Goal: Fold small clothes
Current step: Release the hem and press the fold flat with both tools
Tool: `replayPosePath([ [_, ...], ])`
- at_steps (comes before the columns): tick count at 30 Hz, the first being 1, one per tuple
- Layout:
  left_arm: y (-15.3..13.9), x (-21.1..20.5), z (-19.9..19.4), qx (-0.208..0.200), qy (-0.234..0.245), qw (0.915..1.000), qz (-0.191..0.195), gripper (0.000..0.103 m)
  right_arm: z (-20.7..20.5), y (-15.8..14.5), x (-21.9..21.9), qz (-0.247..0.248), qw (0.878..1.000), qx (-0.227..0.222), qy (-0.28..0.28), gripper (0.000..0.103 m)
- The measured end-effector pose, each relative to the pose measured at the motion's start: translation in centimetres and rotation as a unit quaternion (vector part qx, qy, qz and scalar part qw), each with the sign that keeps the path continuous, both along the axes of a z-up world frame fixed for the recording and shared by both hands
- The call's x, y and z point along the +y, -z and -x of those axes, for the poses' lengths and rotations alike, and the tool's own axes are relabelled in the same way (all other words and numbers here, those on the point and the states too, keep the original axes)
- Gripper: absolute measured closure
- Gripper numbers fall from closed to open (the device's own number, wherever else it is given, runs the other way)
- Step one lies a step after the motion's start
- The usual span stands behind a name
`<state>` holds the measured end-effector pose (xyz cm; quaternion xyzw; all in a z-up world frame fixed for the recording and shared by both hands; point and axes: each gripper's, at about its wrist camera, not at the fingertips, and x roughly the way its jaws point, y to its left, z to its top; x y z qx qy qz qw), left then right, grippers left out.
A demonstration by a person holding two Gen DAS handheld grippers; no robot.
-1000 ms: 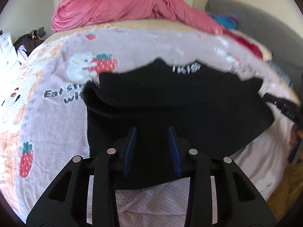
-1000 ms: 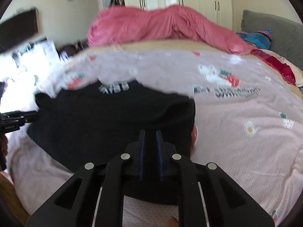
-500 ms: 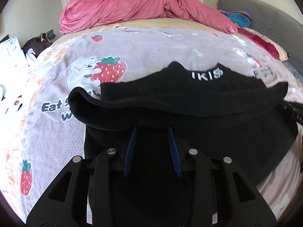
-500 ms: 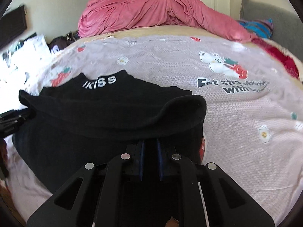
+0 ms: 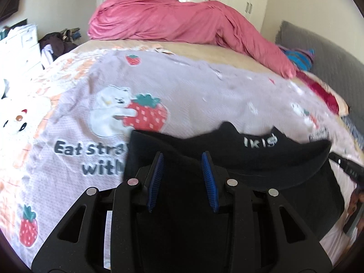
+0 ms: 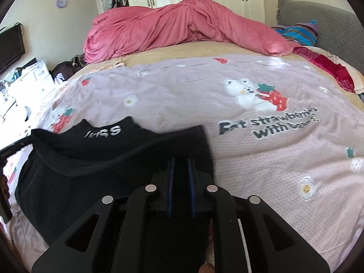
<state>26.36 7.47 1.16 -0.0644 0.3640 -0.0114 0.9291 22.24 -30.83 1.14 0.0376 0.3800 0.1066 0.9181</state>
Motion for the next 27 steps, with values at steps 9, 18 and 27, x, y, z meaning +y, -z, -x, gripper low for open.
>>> replayPosePath([
  [9,0.7,4.7,-0.3,0.028,-0.043,0.9973,0.052,0.060,-1.1,0.9,-1.8,-0.021,0.999,0.024,0.010,0.067],
  [18,3.9,5.1,-1.4,0.072,-0.032,0.9903,0.114,0.060,-2.5,2.8,-1.7,-0.050,0.997,0.059,-0.002,0.069],
  [27,1.9,4.8,-0.6,0.034,-0.029,0.9945,0.095,0.099,-1.7,1.4,-2.1,-0.068,0.997,0.034,-0.005,0.096],
])
